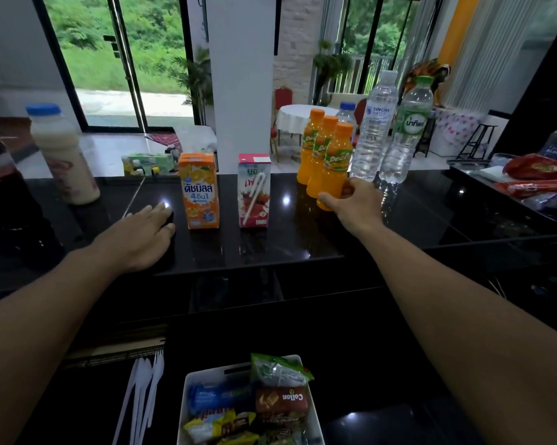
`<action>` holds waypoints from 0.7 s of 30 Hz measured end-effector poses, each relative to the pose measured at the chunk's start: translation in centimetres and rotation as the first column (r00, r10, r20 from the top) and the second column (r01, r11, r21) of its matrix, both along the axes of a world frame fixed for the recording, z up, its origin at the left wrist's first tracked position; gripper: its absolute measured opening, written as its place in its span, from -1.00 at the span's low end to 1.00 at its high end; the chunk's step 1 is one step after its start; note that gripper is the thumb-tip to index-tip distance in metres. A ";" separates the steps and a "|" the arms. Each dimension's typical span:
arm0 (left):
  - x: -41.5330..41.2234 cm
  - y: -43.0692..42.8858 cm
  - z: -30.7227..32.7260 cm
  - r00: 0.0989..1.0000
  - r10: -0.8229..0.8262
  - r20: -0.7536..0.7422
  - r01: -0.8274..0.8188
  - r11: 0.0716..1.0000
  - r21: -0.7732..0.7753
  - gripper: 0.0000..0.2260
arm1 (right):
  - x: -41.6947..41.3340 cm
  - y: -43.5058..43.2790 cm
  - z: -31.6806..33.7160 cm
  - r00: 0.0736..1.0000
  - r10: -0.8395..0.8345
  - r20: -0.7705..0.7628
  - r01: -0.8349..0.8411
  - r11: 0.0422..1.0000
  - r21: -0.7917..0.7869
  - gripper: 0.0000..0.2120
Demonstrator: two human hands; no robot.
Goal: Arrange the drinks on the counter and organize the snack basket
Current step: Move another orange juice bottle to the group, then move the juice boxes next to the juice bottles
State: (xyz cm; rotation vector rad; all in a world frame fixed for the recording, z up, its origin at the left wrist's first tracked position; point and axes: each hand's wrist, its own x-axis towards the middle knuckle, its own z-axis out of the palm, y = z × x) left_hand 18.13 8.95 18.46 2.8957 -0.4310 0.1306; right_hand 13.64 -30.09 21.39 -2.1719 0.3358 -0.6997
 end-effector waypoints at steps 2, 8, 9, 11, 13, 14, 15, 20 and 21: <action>0.0 0.1 -0.1 1.000 0.005 0.006 -0.004 0.999 -0.042 -0.52 | 0.0 0.0 0.0 1.000 0.005 -0.009 -0.005 1.000 0.004 -0.55; 0.5 -0.1 -0.1 0.999 0.048 -0.007 -0.049 0.998 -0.036 -0.51 | -1.9 2.0 0.2 0.958 -0.214 0.190 0.206 0.977 0.060 -0.19; 0.5 -0.2 -0.1 0.999 0.049 -0.004 -0.049 0.999 -0.023 -0.51 | -2.3 2.8 0.2 0.926 -0.235 0.296 0.225 0.972 0.068 -0.24; 0.7 -0.2 -0.1 0.998 0.052 -0.016 -0.053 0.999 -0.012 -0.50 | -2.9 4.6 0.5 0.851 -0.172 0.497 0.188 0.982 0.018 -0.41; 0.9 -0.2 0.1 0.996 0.058 -0.062 -0.059 0.998 -0.022 -0.49 | -3.1 6.7 0.9 0.822 -0.027 0.569 0.100 0.990 -0.098 -0.50; 0.9 -0.3 0.2 0.995 0.062 -0.083 -0.064 0.998 -0.029 -0.50 | -3.0 7.8 1.1 0.827 0.053 0.560 0.044 0.986 -0.158 -0.52; 0.8 -0.3 0.4 0.994 0.064 -0.092 -0.067 0.997 -0.032 -0.50 | -2.8 9.0 1.3 0.839 0.125 0.530 -0.015 0.978 -0.207 -0.49; -0.4 -0.8 0.5 0.998 0.059 0.007 -0.059 0.998 -0.009 -0.49 | -1.9 13.0 1.5 0.930 0.221 0.293 -0.101 0.921 -0.375 -0.24; -0.6 -0.8 0.5 0.998 0.059 0.015 -0.059 0.998 -0.009 -0.50 | -1.9 13.4 1.3 0.944 0.193 0.267 -0.074 0.914 -0.399 -0.25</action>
